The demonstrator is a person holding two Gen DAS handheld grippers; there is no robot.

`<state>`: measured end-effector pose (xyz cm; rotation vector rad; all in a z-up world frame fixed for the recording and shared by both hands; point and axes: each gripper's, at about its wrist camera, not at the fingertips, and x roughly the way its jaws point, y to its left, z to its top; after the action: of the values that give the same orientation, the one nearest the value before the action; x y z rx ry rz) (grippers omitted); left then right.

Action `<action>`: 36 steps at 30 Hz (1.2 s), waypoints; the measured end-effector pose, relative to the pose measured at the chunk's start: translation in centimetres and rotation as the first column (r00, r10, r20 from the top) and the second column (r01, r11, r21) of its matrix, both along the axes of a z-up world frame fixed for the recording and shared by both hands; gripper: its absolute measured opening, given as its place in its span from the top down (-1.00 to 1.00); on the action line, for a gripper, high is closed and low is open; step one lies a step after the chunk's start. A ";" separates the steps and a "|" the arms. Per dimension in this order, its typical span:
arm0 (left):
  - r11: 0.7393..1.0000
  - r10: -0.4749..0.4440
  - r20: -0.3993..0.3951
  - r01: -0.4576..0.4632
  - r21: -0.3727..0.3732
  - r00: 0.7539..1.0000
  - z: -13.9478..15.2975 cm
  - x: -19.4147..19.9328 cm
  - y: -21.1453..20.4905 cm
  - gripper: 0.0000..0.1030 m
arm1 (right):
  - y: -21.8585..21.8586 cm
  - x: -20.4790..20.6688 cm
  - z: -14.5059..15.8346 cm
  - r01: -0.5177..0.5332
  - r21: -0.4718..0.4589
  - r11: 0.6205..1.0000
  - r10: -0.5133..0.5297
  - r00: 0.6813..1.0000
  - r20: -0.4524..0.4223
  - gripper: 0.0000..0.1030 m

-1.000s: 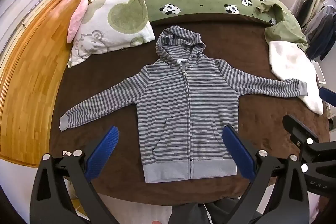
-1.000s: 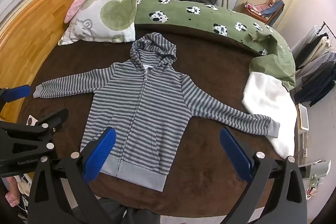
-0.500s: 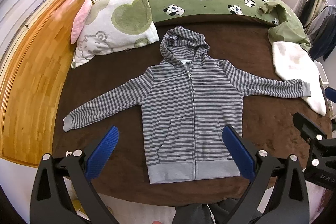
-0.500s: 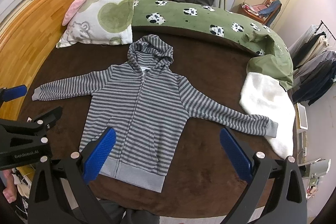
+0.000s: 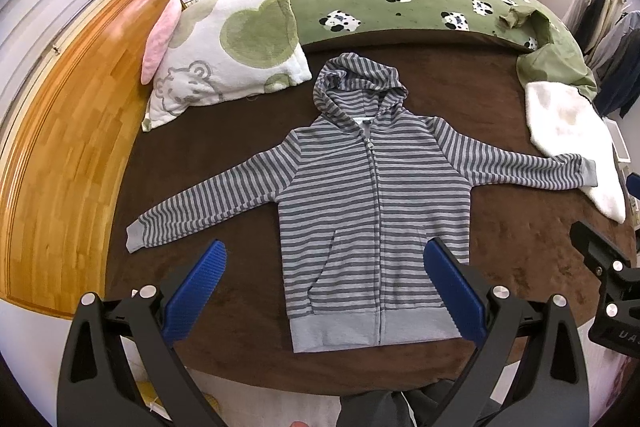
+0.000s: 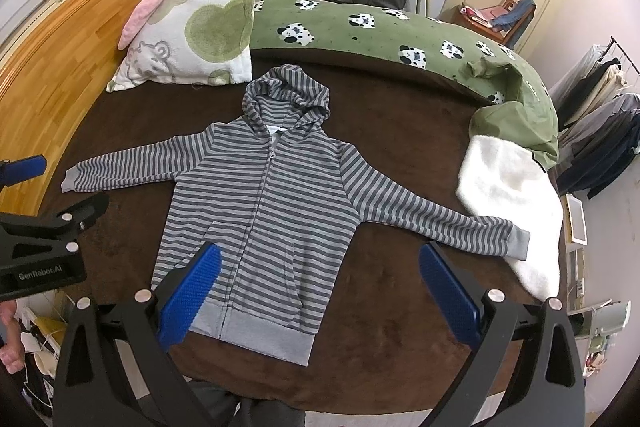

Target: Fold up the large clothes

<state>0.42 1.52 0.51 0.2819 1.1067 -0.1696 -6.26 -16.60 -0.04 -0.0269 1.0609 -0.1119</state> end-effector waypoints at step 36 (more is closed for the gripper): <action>1.000 -0.002 0.001 0.002 -0.003 1.000 0.4 0.1 0.7 -0.88 | -0.1 -0.7 0.6 0.015 0.004 1.000 -0.015 1.000 0.010 -0.89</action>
<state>0.50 2.23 0.86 0.2808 1.1052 -0.1729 -6.93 -16.74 0.61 -0.0151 1.0512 -0.1233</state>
